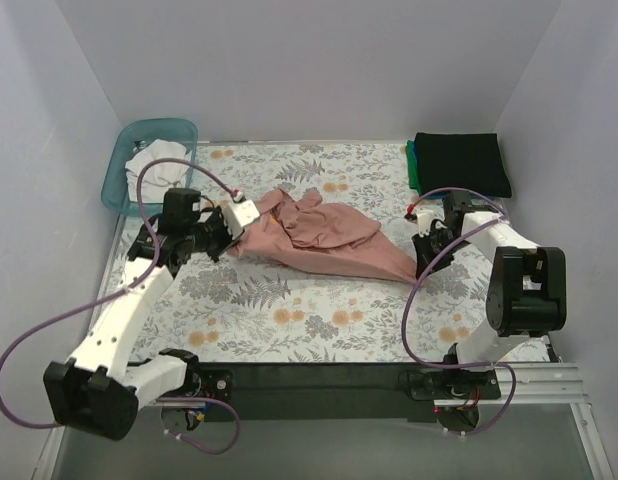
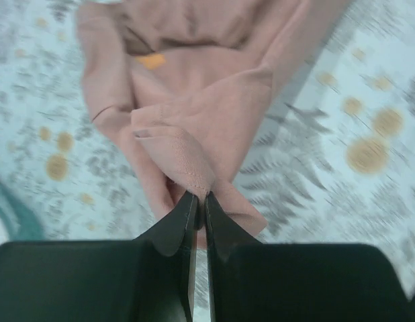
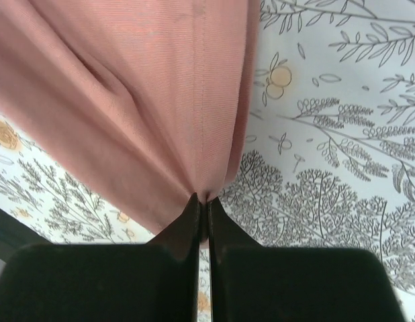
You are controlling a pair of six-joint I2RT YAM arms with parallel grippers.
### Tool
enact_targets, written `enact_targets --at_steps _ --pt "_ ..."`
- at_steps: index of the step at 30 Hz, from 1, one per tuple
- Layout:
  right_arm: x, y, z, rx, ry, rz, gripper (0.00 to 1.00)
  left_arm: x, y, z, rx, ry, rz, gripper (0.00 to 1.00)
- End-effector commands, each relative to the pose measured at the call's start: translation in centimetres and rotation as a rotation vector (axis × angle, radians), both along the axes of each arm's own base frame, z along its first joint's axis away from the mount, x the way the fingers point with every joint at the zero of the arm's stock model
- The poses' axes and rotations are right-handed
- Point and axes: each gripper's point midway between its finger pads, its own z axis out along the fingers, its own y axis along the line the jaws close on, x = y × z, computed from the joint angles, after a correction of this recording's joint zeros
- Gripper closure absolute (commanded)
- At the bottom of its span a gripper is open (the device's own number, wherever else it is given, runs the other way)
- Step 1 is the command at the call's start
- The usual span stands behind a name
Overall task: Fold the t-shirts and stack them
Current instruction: Flatten the tshirt out
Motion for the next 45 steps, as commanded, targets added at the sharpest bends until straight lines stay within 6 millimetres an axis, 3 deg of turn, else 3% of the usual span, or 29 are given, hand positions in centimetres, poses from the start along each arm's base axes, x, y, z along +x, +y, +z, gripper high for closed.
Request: enact_targets --at_steps 1,5,9,11,13,14,15,16,17,18,19,20,21,22,24,25,27,29,31,32,34,35,38,39,41,42,43,44,45 --pt "-1.6 -1.4 0.9 -0.071 0.007 0.065 0.99 -9.3 1.0 -4.2 0.065 0.227 -0.133 1.0" --pt "-2.0 -2.0 1.8 -0.103 0.01 0.079 0.99 -12.4 2.6 -6.4 0.113 0.307 -0.109 1.0" --pt "-1.4 -2.0 3.2 -0.103 -0.021 0.084 0.99 -12.5 2.4 -5.0 0.083 0.297 -0.081 1.0" --pt "-0.3 -1.6 4.3 -0.08 -0.051 0.072 0.99 -10.9 2.1 -3.4 0.052 0.271 -0.034 1.0" --pt "2.9 -1.4 7.2 -0.06 -0.143 0.043 0.99 -8.0 2.1 -1.3 0.02 0.202 0.025 1.0" --pt "4.2 -1.3 8.0 -0.054 -0.168 0.034 0.99 -5.2 2.2 1.2 -0.027 0.171 0.111 1.0" --pt "7.2 -1.0 11.4 -0.04 -0.272 0.026 0.99 -3.1 2.6 2.9 -0.054 0.125 0.162 1.0" --pt "8.7 -2.1 13.2 -0.026 -0.312 -0.037 0.99 0.0 3.1 5.7 -0.096 0.034 0.23 1.0" --pt "9.9 -2.2 14.8 -0.001 -0.349 -0.056 0.99 2.6 3.6 6.9 -0.128 0.015 0.287 1.0" --pt "12.5 -2.9 18.6 0.008 -0.455 -0.085 0.99 5.7 5.1 12.4 -0.225 -0.106 0.381 1.0" --pt "13.4 -3.1 20.3 0.03 -0.49 -0.114 0.99 7.2 5.8 14.3 -0.267 -0.135 0.422 1.0" --pt "14.5 -3.2 21.9 0.057 -0.532 -0.12 0.99 9.6 7.1 17.4 -0.315 -0.186 0.454 1.0" --pt "15.3 -3.8 23.4 0.07 -0.565 -0.142 0.99 10.5 6.7 19.0 -0.381 -0.195 0.472 1.0" --pt "16.4 -4.0 26.5 0.085 -0.643 -0.159 0.99 11.4 8.1 20.0 -0.406 -0.216 0.51 1.0" --pt "17.2 -4.3 28.2 0.111 -0.68 -0.177 0.99 12.6 8.1 21.6 -0.452 -0.245 0.504 1.0" --pt "17.5 -4.2 29.8 0.117 -0.719 -0.174 0.99 12.5 7.8 21.5 -0.465 -0.234 0.487 1.0" --pt "17.3 -4.0 30.3 0.124 -0.729 -0.168 0.99 10.8 6.2 20.6 -0.489 -0.186 0.411 1.0" --pt "16.0 -3.7 28.8 0.127 -0.696 -0.143 0.99 8.7 5.3 19.2 -0.472 -0.166 0.333 1.0" --pt "14.4 -3.5 26.8 0.126 -0.649 -0.124 0.99 4.9 4.1 16.5 -0.425 -0.138 0.225 1.0" --pt "12.4 -3.1 23.7 0.133 -0.566 -0.118 0.99 3.4 3.9 15.1 -0.396 -0.121 0.188 1.0" --pt "9.8 -2.7 20.1 0.116 -0.483 -0.07 0.99 -0.3 3.8 10.6 -0.346 -0.007 0.181 1.0" --pt "7.5 -2.8 16.7 0.091 -0.397 -0.063 0.99 -1.2 4.2 8.8 -0.293 0.01 0.168 1.0" --pt "3.7 -2.4 11.2 0.028 -0.267 0.022 0.99 -5.6 5.2 1.6 -0.177 0.155 0.171 1.0" --pt "1.2 -1.5 8.1 0.021 -0.165 0.062 0.99 -6.5 5.5 -0.1 -0.158 0.189 0.189 1.0" --pt "-0.7 -1.1 5.0 -0.009 -0.063 0.109 0.99 -7.8 6.5 -4.2 -0.091 0.239 0.203 1.0" --pt "-1.5 -0.2 4.1 -0.019 -0.02 0.151 0.99 -8.0 6.6 -5.2 -0.066 0.245 0.189 1.0" --pt "-1.8 -0.1 3.3 -0.034 0.012 0.15 0.88 -8.1 6.7 -6.0 -0.06 0.259 0.193 1.0" --pt "-1.8 0.1 2.7 -0.033 0.045 0.154 0.63 -8.2 6.8 -7.0 -0.053 0.282 0.196 1.0" --pt "-1.6 0.1 2.7 -0.035 0.048 0.156 0.55 -8.4 6.9 -8.1 -0.048 0.319 0.193 1.0"
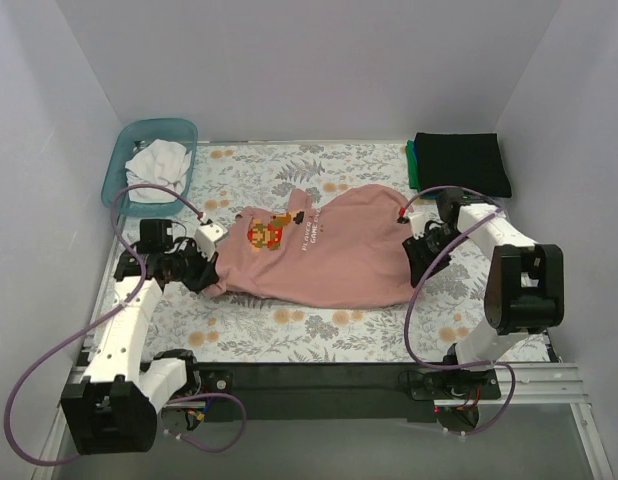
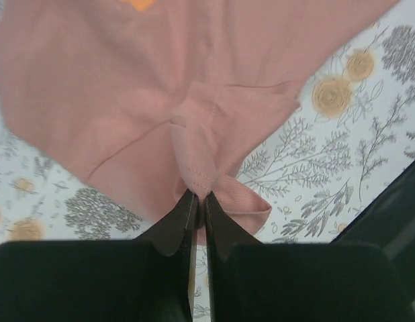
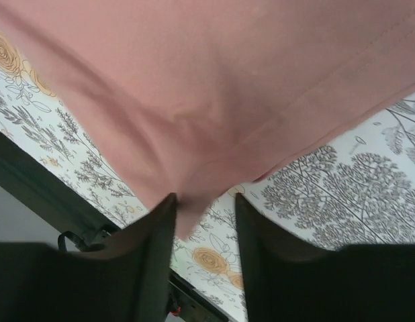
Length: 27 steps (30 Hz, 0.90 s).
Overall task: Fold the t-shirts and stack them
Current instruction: Flatten the tshirt out
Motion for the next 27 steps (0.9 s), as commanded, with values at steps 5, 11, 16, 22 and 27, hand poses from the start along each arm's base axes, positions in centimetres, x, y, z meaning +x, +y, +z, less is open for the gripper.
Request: enact_targets --at_steps 5,11,16,22,27 --pt "2.2 -0.9 2.7 -0.062 -0.179 0.127 0.42 -0.9 0.7 -3.4 0.058 0.105 -0.086 1.0" --pt "-1.5 0.3 1.5 -0.082 -0.177 0.296 0.6 -1.2 0.4 -3.9 0.048 0.127 -0.094 1.0" --pt "-6.2 2.0 -0.8 -0.123 -0.134 0.484 0.65 -1.2 0.6 -4.2 0.047 0.148 -0.078 1.0" --pt "-7.8 2.0 -3.0 -0.2 -0.143 0.542 0.61 -0.9 0.4 -4.1 0.034 0.152 -0.062 1.0" --pt "-7.9 2.2 -4.4 -0.244 -0.162 0.573 0.61 -1.0 0.3 -4.2 0.027 0.158 -0.059 0.98"
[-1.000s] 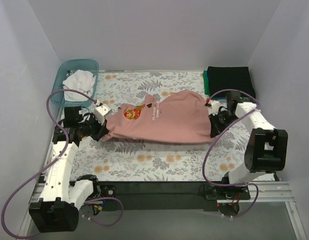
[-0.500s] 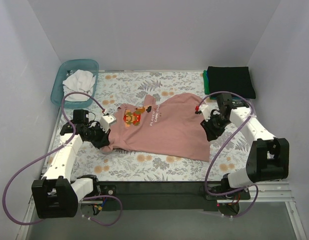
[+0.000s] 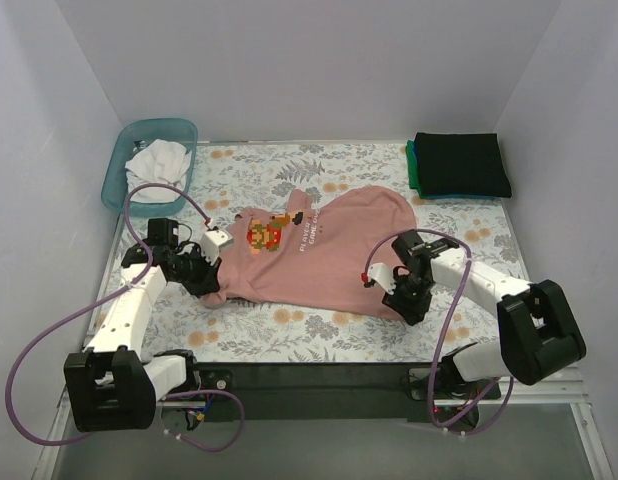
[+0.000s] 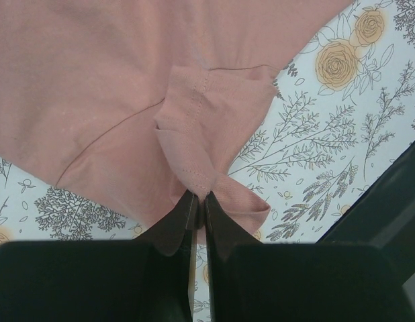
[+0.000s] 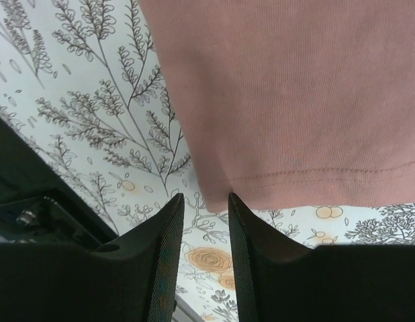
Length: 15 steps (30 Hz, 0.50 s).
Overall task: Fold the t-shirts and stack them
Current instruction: Flatten the tshirt out
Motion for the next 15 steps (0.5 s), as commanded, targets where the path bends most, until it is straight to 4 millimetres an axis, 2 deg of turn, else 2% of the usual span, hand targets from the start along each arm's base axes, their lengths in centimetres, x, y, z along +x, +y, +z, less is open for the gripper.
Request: enact_targets --at_steps 1,6,7,8,10,11,13,14,15 --pt "0.9 -0.1 -0.8 -0.032 -0.064 0.006 0.61 0.5 -0.2 0.8 -0.017 -0.032 0.0 0.97" --pt "0.5 -0.5 -2.0 -0.075 -0.061 0.041 0.64 0.4 -0.3 0.8 -0.024 -0.025 0.001 0.93" --pt "0.5 -0.9 -2.3 -0.105 -0.07 0.048 0.66 0.4 -0.5 1.2 -0.033 -0.028 -0.016 0.87" --pt "0.0 -1.4 -2.8 -0.123 -0.062 0.054 0.74 -0.4 -0.7 1.3 -0.043 0.004 -0.027 0.79" --pt "0.3 -1.5 -3.0 -0.137 -0.079 0.056 0.81 -0.2 -1.2 2.9 -0.076 -0.009 -0.039 0.63" --pt "0.4 -1.6 -3.0 -0.139 -0.084 0.053 0.89 -0.2 -1.3 3.6 -0.088 -0.007 -0.031 0.61" --pt "0.6 -1.4 -3.0 -0.138 -0.093 0.044 0.99 0.6 -1.6 5.2 -0.121 -0.039 -0.021 0.59" --pt "0.7 -1.4 -2.9 -0.137 -0.095 0.039 0.99 2.1 -1.5 6.4 -0.131 -0.078 0.013 0.58" --pt "0.9 -1.2 -2.8 -0.133 -0.101 0.037 0.99 3.0 -1.4 6.7 -0.126 -0.101 0.032 0.58"
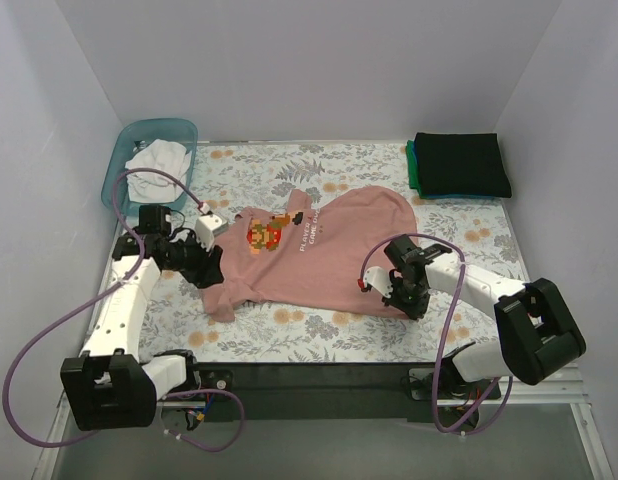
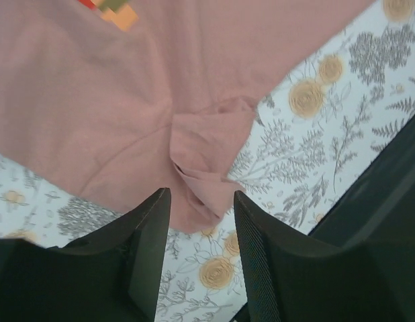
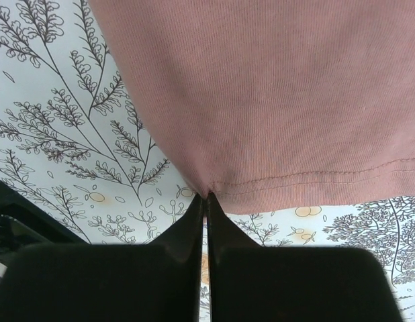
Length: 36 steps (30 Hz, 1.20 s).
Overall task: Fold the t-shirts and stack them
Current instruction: Flatten the tshirt out
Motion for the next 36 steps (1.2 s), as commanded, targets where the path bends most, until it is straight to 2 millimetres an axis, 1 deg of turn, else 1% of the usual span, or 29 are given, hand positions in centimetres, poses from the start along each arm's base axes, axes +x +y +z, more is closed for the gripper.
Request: enact_targets --at_steps 1,2,5,6,8,9,11,12,13,16,18,19,20,21,22,23,24,25,26,27,28,29,30,31,32,33,34,35,36 --pt "0.0 -0.5 -1.3 -0.024 -0.009 -0.007 0.99 3.1 -0.4 3.3 -0.059 -0.093 0.063 0.59" --pt "0.1 -0.4 -1.2 -0.021 -0.014 -0.008 0.99 4.0 -0.2 2.8 -0.054 -0.084 0.07 0.59" --pt "1.1 -0.8 -0.8 -0.051 -0.06 -0.012 0.99 5.4 0.6 0.4 -0.022 -0.022 0.126 0.61" --pt "1.3 -0.8 -0.8 -0.052 -0.073 -0.014 0.99 5.7 0.9 -1.5 -0.013 0.043 0.164 0.64" --pt "1.6 -1.1 -1.0 -0.066 -0.087 -0.027 0.99 7.1 1.9 -3.0 0.035 0.035 0.215 0.65" --pt "1.8 -1.1 -1.2 -0.07 -0.089 -0.031 0.99 7.2 2.1 -4.2 0.041 0.073 0.245 0.67" --pt "2.3 -1.2 -1.3 -0.079 -0.108 -0.049 0.99 8.2 2.8 -5.5 0.072 0.082 0.283 0.71" --pt "2.6 -1.3 -1.3 -0.082 -0.112 -0.057 0.99 8.6 3.0 -5.8 0.08 0.087 0.296 0.75" --pt "3.1 -1.1 -1.3 -0.079 -0.123 -0.063 0.99 8.9 3.2 -7.2 0.092 0.128 0.312 0.78" --pt "3.9 -1.0 -1.1 -0.079 -0.132 -0.093 0.99 10.4 3.8 -9.0 0.119 0.158 0.342 0.88" --pt "4.9 -0.9 -0.8 -0.072 -0.151 -0.116 0.99 11.8 4.2 -9.8 0.141 0.158 0.361 0.91" --pt "5.2 -0.9 -1.0 -0.069 -0.147 -0.122 0.99 13.2 4.4 -9.5 0.142 0.136 0.371 0.93" --pt "5.8 -0.8 -0.9 -0.061 -0.159 -0.136 0.99 13.8 4.4 -11.0 0.144 0.173 0.382 0.94" --pt "6.1 -0.9 -1.0 -0.062 -0.159 -0.142 0.99 14.6 4.6 -11.4 0.15 0.179 0.392 0.95" --pt "6.4 -1.0 -1.4 -0.067 -0.149 -0.145 0.99 16.8 4.7 -10.8 0.144 0.15 0.408 0.95" --pt "6.9 -1.4 -1.5 -0.069 -0.151 -0.161 0.99 17.4 4.7 -12.1 0.144 0.181 0.422 0.96" --pt "8.0 -1.2 -1.5 -0.066 -0.166 -0.169 0.99 18.6 4.7 -12.2 0.138 0.174 0.431 0.97" --pt "8.6 -1.3 -1.4 -0.065 -0.172 -0.171 0.99 19.7 4.9 -12.2 0.137 0.165 0.445 0.97" --pt "9.5 -1.6 -1.2 -0.062 -0.182 -0.195 0.99 22.1 5.0 -10.8 0.125 0.117 0.457 0.97" --pt "10.8 -1.4 -0.8 -0.055 -0.198 -0.204 0.99 22.7 4.8 -11.6 0.12 0.137 0.457 0.97" --pt "11.4 -1.2 -0.4 -0.04 -0.203 -0.206 0.99 23.4 4.8 -11.1 0.109 0.129 0.456 0.97" --pt "11.7 -1.2 -0.1 -0.035 -0.204 -0.208 0.99 24.7 4.5 -9.5 0.088 0.098 0.449 0.96" --pt "12.1 -1.0 0.7 -0.028 -0.209 -0.205 0.99 24.9 4.1 -8.1 0.067 0.081 0.422 0.93" --pt "12.0 -0.7 0.9 -0.013 -0.198 -0.201 0.99 24.8 3.0 -6.5 0.014 0.07 0.377 0.9" --pt "11.8 -0.5 1.2 -0.005 -0.195 -0.187 0.99 24.0 2.5 -5.2 -0.007 0.079 0.352 0.87" --pt "11.7 -0.5 1.8 0.008 -0.201 -0.185 0.99 23.1 2.0 -4.2 -0.031 0.084 0.329 0.79" --pt "10.9 -0.4 1.8 0.015 -0.179 -0.178 0.99 22.2 1.5 -1.0 -0.046 0.015 0.268 0.75" --pt "10.5 -0.4 1.9 0.023 -0.172 -0.172 0.99 20.7 0.9 0.1 -0.071 0.024 0.237 0.72" --pt "10.1 -0.3 2.2 0.034 -0.17 -0.17 0.99 18.6 0.6 2.2 -0.085 -0.01 0.214 0.69"
